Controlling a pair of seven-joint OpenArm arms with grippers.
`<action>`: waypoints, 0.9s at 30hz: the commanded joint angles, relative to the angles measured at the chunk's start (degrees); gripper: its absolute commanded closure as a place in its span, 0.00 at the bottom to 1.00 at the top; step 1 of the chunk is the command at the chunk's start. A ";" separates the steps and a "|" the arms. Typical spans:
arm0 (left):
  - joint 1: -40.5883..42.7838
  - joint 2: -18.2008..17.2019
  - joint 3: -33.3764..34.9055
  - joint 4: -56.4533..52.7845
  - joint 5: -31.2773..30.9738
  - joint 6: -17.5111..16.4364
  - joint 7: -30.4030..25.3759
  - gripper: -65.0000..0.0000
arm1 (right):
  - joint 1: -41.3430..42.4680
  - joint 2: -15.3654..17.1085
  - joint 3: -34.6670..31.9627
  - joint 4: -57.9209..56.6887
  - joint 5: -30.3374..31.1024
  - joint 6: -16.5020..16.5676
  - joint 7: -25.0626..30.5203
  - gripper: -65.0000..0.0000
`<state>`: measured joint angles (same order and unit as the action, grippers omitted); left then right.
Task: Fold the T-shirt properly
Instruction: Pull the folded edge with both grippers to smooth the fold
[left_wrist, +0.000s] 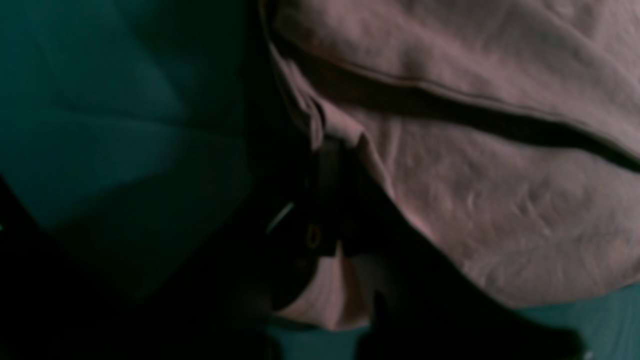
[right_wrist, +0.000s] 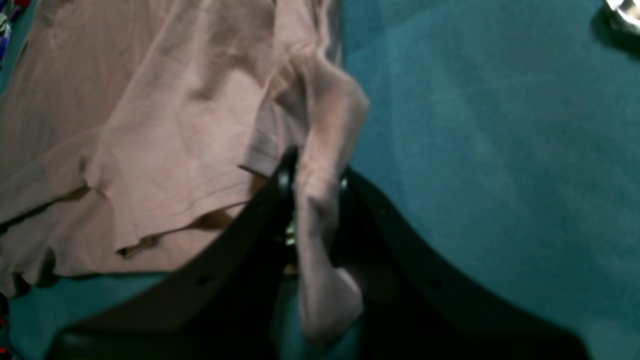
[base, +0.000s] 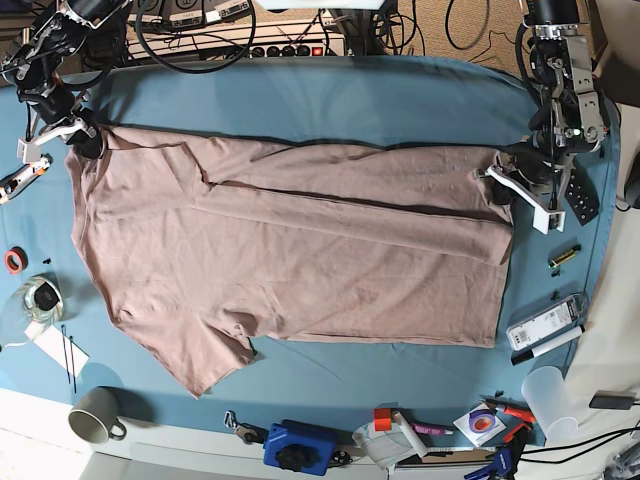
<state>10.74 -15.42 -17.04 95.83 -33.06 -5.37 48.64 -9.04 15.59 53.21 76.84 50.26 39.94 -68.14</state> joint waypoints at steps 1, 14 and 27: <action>0.52 0.00 0.35 -0.20 0.46 0.24 4.44 1.00 | 0.17 1.60 0.07 0.52 -0.11 0.06 -0.22 1.00; 3.89 -0.13 0.31 8.61 5.22 0.22 15.43 1.00 | -1.38 3.89 4.28 7.17 4.39 0.06 -4.85 1.00; 13.64 -0.92 -6.88 13.84 -0.07 -0.70 15.45 1.00 | -9.66 6.29 4.28 7.23 6.95 0.06 -6.03 1.00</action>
<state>23.83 -15.73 -23.70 109.27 -34.33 -6.44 62.22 -18.57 20.27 56.99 83.00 56.34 39.97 -75.05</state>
